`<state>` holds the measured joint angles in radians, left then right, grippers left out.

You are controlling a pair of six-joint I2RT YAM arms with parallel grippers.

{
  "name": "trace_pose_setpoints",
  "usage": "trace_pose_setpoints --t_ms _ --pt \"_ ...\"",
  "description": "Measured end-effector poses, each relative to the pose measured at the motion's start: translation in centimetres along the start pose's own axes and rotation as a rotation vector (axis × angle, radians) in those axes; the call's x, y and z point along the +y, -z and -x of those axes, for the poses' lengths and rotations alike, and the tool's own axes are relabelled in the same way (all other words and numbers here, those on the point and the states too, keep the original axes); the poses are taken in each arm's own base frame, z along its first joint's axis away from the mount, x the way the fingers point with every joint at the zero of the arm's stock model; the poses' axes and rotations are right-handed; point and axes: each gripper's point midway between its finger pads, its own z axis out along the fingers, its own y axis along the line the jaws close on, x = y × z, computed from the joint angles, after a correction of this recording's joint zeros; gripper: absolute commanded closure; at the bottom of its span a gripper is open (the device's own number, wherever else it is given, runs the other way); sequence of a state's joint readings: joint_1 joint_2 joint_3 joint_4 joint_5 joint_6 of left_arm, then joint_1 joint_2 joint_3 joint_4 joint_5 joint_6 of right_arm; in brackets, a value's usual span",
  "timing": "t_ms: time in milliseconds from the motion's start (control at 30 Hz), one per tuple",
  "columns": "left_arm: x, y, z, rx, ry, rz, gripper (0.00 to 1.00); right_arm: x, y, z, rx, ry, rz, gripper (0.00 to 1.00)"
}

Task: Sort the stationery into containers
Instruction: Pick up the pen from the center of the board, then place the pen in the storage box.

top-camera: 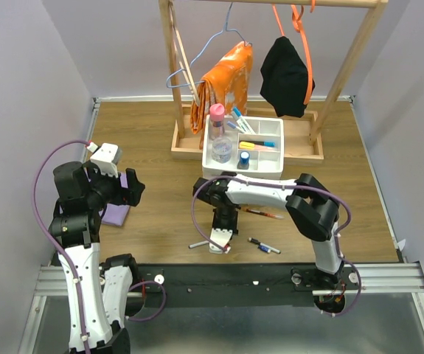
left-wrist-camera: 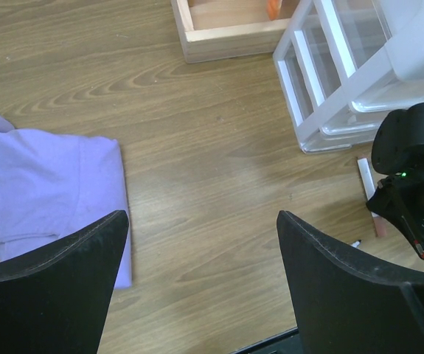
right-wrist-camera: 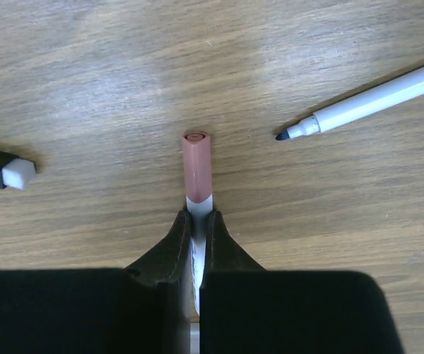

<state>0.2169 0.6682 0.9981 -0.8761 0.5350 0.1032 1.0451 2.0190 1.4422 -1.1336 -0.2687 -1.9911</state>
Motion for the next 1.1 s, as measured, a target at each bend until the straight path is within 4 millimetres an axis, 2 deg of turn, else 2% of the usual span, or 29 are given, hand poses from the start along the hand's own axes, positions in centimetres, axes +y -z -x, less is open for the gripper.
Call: trace_pose_setpoints --t_ms 133,200,267,333,400,467,533,567,633,767,800,867,967,1033,1100 --pt "-0.1 0.1 0.0 -0.004 -0.002 -0.001 0.09 0.2 0.1 0.7 -0.016 0.007 -0.031 0.99" --pt "-0.2 0.2 0.1 -0.008 -0.004 -0.006 0.09 0.1 0.3 1.7 -0.051 0.006 -0.051 0.99" --pt "-0.4 0.2 0.1 -0.011 -0.004 -0.017 0.09 -0.5 1.1 2.7 -0.082 -0.009 -0.081 0.99" --pt "-0.6 0.2 0.2 -0.014 -0.003 -0.027 0.09 -2.4 3.7 4.0 -0.119 -0.043 -0.149 0.99" --pt "-0.8 0.2 0.2 -0.016 -0.003 -0.039 0.09 -5.9 8.0 5.4 -0.18 -0.102 -0.289 0.99" --pt "-1.1 0.2 0.3 -0.018 -0.003 -0.053 0.09 -8.5 12.2 7.0 -0.265 -0.193 -0.419 0.99" --pt "-1.2 0.2 0.3 -0.018 -0.006 -0.064 0.09 -10.5 16.7 8.4 -0.365 -0.287 -0.552 0.99" --pt "-1.3 0.2 0.4 -0.019 -0.007 -0.069 0.09 -10.9 18.4 8.9 -0.411 -0.343 -0.602 0.99" --pt "-1.4 0.0 0.7 -0.015 -0.011 -0.084 0.09 -11.2 22.4 9.4 -0.512 -0.471 -0.71 0.99" --pt "-1.2 -0.5 1.2 -0.007 -0.018 -0.103 0.09 -11.7 31.9 9.8 -0.703 -0.632 -0.943 0.99" --pt "-1.1 -0.7 1.4 -0.003 -0.017 -0.109 0.09 -11.8 32.9 9.8 -0.728 -0.652 -0.966 0.99" --pt "-0.9 -1.1 1.9 0.001 -0.016 -0.116 0.09 -11.7 37.2 9.8 -0.823 -0.712 -1.079 0.99" --pt "-0.7 -1.7 2.8 0.003 -0.011 -0.13 0.09 -10.9 41.7 9.4 -0.916 -0.77 -1.22 0.99" --pt "-0.5 -2.1 3.1 0.007 -0.004 -0.136 0.09 -9.7 44.5 7.9 -0.952 -0.82 -1.341 0.99" --pt "-0.4 -2.3 3.5 0.005 -0.002 -0.141 0.09 -8.0 46.1 5.6 -0.96 -0.875 -1.456 0.99"
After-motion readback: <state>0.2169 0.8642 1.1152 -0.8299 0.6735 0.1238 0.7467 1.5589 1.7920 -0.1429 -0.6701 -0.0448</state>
